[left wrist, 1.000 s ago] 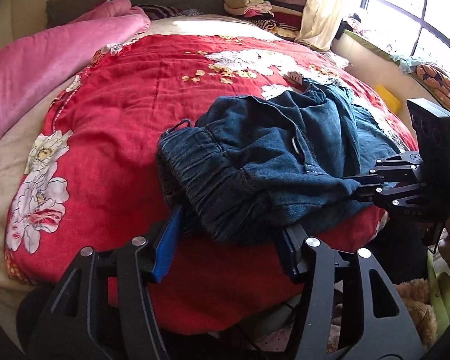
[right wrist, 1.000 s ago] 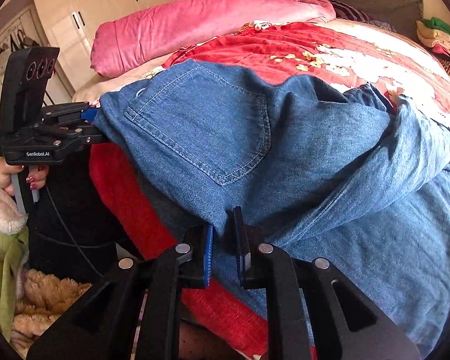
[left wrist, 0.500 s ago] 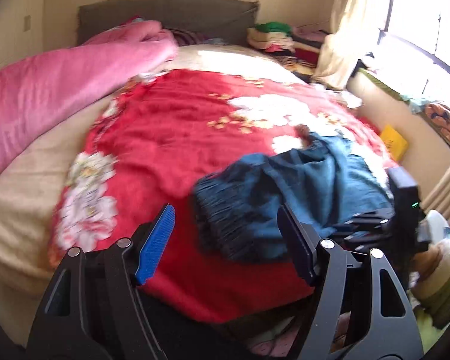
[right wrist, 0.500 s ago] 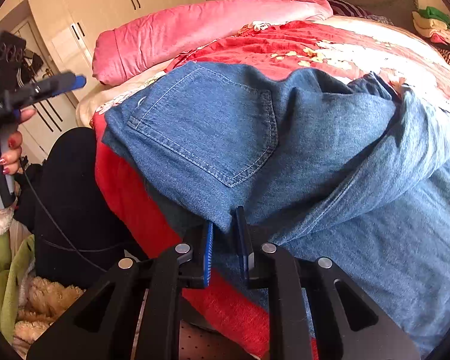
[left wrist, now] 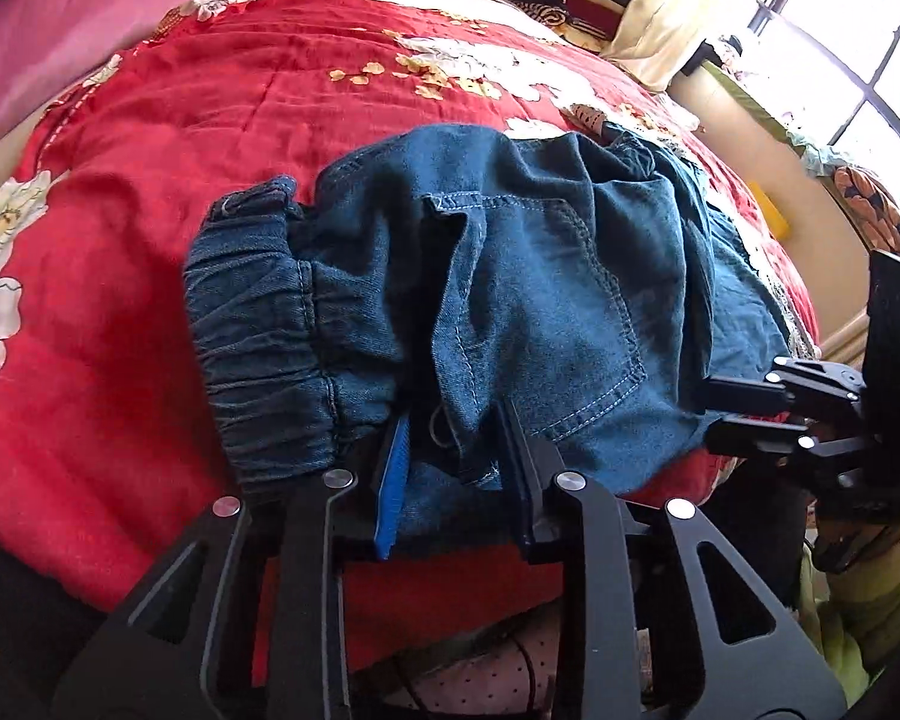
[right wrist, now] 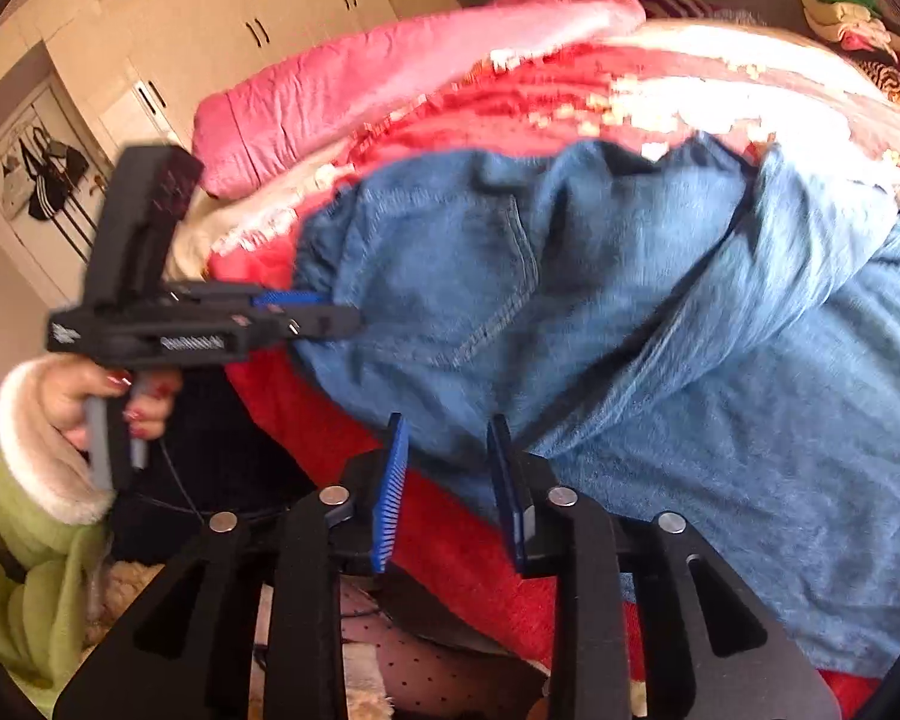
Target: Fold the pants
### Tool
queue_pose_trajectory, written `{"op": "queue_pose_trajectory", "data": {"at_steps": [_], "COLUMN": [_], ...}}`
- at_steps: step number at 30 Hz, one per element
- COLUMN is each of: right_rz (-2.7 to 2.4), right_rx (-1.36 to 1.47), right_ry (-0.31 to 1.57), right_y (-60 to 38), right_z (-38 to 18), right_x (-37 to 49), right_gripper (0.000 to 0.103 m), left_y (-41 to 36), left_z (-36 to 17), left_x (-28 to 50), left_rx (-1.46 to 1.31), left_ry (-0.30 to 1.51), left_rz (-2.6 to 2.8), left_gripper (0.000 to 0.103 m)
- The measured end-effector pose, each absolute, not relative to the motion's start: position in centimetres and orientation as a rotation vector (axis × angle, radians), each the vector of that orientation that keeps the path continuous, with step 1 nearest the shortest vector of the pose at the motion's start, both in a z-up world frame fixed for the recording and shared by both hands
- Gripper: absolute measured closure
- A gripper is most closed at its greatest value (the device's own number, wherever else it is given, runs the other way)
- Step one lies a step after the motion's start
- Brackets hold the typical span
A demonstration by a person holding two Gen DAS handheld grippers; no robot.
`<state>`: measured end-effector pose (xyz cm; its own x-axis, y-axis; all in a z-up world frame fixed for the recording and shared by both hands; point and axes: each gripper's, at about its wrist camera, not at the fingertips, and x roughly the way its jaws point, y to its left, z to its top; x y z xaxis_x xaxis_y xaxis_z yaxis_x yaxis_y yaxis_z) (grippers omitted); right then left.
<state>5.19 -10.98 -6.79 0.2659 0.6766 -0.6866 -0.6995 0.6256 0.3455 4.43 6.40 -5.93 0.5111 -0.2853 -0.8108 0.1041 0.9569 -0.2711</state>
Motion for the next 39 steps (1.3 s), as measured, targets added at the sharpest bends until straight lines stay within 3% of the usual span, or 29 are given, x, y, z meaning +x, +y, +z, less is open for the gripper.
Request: {"op": "queue_pose_trajectory", "data": {"at_steps": [4,10,16,21,25,27,39], "right_rz": [0.907,0.777,0.788,0.77,0.678,0.63,0.464], "right_rx": [-0.009,-0.087,-0.039,0.086,0.181,0.206,0.218], "right_ry": [0.828,1.006,0.965,0.852,0.822,0.807,0.795], "right_y": [-10.9,-8.3,-8.8,-13.3,-17.0,-18.4,-23.7], "right_z": [-4.7,-9.4,-9.3,-6.3,-4.9,-4.5,-1.7], "right_x": [5.3,8.1,7.6,6.9,7.5,7.9,13.8], "right_gripper": [0.053,0.052,0.051,0.045,0.039,0.035,0.023], "left_y": [5.8,5.8,5.4,4.2,3.4,2.3,-5.6], "left_z": [-6.1,-6.4,-6.0,-2.3,0.4,1.3,-1.8], "left_x": [4.8,4.7,4.3,2.4,2.2,2.7,9.2], "left_rx": [-0.149,-0.143,-0.119,-0.079,-0.086,-0.073,-0.166], "left_ry": [1.004,0.983,0.922,0.821,0.771,0.761,0.925], "left_rz": [-0.227,-0.232,-0.229,-0.239,-0.254,-0.278,-0.554], "left_gripper": [0.082,0.081,0.081,0.061,0.054,0.045,0.044]}}
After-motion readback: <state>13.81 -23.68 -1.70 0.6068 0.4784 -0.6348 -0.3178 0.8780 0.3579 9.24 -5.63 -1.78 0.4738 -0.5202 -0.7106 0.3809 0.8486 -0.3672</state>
